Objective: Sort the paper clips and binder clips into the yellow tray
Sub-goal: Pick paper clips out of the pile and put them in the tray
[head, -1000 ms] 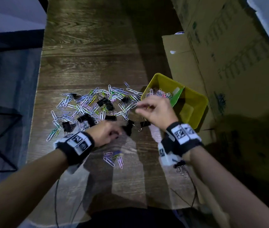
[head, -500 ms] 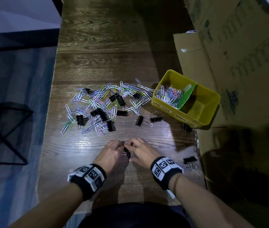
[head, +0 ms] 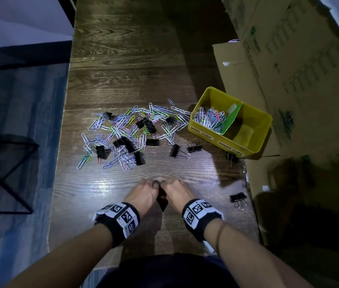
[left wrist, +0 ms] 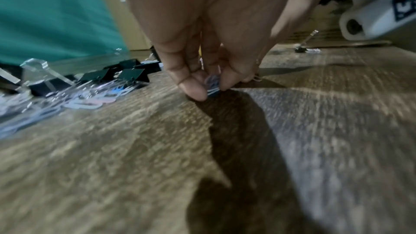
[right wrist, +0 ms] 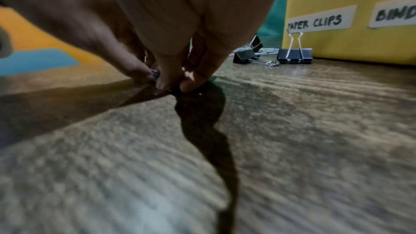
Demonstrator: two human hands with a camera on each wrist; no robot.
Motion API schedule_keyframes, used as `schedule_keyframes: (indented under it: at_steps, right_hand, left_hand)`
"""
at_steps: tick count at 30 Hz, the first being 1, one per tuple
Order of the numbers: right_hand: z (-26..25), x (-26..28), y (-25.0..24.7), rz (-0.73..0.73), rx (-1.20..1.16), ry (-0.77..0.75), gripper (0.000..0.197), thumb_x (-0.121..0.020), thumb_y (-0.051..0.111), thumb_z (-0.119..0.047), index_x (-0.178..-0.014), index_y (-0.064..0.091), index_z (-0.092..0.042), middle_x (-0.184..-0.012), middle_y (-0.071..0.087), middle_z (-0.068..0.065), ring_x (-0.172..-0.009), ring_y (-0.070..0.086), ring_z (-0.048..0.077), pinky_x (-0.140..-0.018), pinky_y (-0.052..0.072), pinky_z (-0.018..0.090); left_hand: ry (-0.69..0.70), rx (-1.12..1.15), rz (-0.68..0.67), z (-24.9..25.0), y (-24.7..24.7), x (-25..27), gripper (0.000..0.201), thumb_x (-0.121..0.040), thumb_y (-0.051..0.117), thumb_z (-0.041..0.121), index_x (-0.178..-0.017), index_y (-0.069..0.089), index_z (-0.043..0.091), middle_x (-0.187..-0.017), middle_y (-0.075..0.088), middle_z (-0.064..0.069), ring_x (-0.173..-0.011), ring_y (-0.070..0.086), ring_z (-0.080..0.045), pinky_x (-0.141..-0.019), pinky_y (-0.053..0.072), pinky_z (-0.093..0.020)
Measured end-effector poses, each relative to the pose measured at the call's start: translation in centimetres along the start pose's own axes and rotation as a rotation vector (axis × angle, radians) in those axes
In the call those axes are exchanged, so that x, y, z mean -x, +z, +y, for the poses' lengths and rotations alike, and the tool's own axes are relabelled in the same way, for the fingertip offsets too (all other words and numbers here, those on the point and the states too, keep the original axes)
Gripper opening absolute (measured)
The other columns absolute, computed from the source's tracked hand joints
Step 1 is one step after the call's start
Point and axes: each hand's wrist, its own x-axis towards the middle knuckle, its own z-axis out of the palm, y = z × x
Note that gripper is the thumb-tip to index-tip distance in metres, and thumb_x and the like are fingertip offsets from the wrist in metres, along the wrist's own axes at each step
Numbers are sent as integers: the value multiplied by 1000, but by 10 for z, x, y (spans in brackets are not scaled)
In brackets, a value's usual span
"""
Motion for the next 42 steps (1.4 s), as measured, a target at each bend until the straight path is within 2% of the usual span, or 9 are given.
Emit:
schedule_keyframes:
  at_steps: [4,6,8,13,26,30,32,35,42]
  right_hand:
    - [0,5,6,-4,8,10,31,-95,41,-4,-124,50,-1,-128,49,18,-114,51,34,-93,42,38]
    - [-1,6,9,8,35,8,35,-93,42,-3,-128,48,-3,-130,47,17,-120,47,34,-99,40,42]
    - [-2,8,11,-7,54,22,39,-93,41,-2,-131,44,-3,-134,43,18,-127,40,34,-105,35,43]
    - [-4,13,16,37,114,-3,41,-92,40,3,-133,41,-1,-140,41,17,-136,28,31,-109,29,38]
    - [-1,15,11,97,-172,87,34,-89,47,0,-122,55,-5,-117,60,19,-102,59,33,-89,49,39]
    - [6,19,5,228,-552,229,11,-89,60,-8,-96,68,-6,-88,70,11,-66,57,9,-60,39,4]
    - [11,20,0,278,-739,295,3,-84,68,-8,-87,69,-8,-74,66,1,-64,56,5,-65,46,9]
    - [20,26,-17,373,-1073,327,15,-80,71,-1,-73,66,-15,-70,66,1,-67,63,16,-72,56,31]
    - [49,38,-104,761,-1362,281,9,-81,69,-1,-83,67,-10,-81,70,-3,-65,66,-1,-67,54,17]
  left_hand:
    - [79,-7,-65,3,-21,3,19,-71,64,15,-86,64,3,-80,66,-13,-69,64,-24,-61,50,-24]
    - [89,-16,-161,6,-25,5,27,-89,42,7,-112,51,-5,-109,58,-22,-99,57,-33,-82,47,-37]
    - [105,-28,-215,7,-26,6,32,-94,30,6,-120,43,-6,-120,51,-24,-109,50,-35,-88,45,-42]
    - [94,-42,-195,8,-19,6,32,-92,30,2,-120,43,-6,-123,50,-25,-112,49,-36,-88,44,-44]
    - [59,16,-135,-3,-16,-4,34,-95,38,19,-125,42,5,-118,56,-16,-103,56,-34,-80,47,-42]
    - [-116,328,-28,-13,-16,-3,29,-80,53,22,-108,61,18,-94,68,-13,-90,63,-31,-75,46,-32]
    - [-230,561,-14,-20,-20,-5,7,-74,62,19,-80,64,20,-73,65,-7,-73,62,-25,-66,45,-27]
    - [-355,1007,-62,-30,-28,-15,17,-76,63,5,-65,58,16,-56,60,-5,-44,57,-17,-49,46,-26]
    - [-141,1470,21,-31,-119,-79,27,-80,51,-10,-62,59,8,-50,53,-10,-36,46,-19,-37,38,-20]
